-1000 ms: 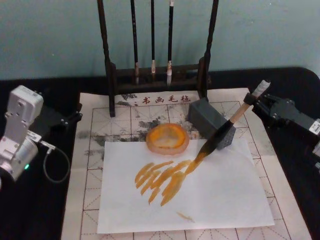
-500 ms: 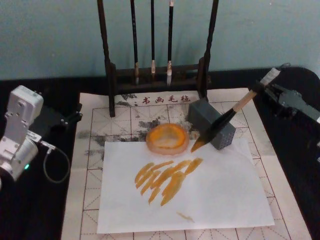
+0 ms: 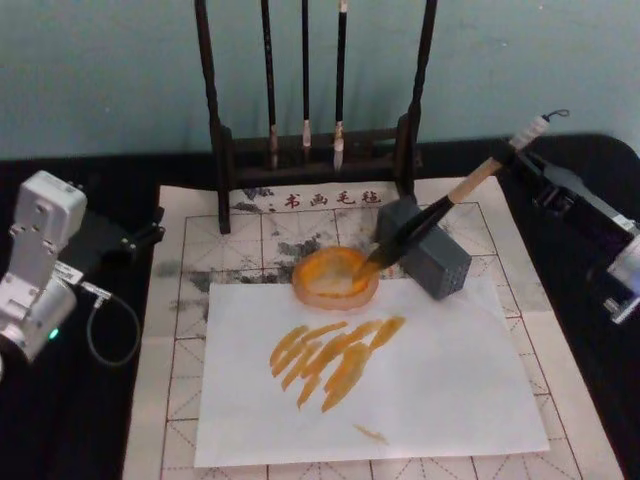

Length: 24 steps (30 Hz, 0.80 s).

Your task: Pick up the brush from the inkstone, write on the paper, then place the brush back to its original position.

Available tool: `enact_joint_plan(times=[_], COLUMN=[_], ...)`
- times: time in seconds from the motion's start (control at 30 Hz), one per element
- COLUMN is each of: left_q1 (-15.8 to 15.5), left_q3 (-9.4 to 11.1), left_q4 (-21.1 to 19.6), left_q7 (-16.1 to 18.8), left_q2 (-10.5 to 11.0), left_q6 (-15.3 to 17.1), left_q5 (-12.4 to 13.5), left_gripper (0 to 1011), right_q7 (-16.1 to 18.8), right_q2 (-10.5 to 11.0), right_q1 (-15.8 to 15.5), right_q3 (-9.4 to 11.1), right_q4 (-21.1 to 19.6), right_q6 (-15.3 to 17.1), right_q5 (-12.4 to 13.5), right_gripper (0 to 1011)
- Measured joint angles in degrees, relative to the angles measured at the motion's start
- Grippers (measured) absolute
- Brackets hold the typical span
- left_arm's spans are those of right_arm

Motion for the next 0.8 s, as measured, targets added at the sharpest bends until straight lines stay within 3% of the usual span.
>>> enact_joint_plan(times=[0.5,0.8], left_q1=[0.0,0.0], left_q3=[0.0,0.0], left_q4=[0.0,0.0], left_q7=[0.0,0.0], left_q2=[0.0,0.0], left_q6=[0.0,0.0], left_q5=[0.0,0.0], left_gripper=[1001,1001], right_q7=[-3.6,-5.3], right_q2=[-2.9,-4.2], right_q1=[4.2,6.1], right_q3=[-3.0,-5.4], right_q4=[4.2,7.0], right_q6=[4.6,4.2], right_q5=[6.1,6.3], right_gripper=[181,181])
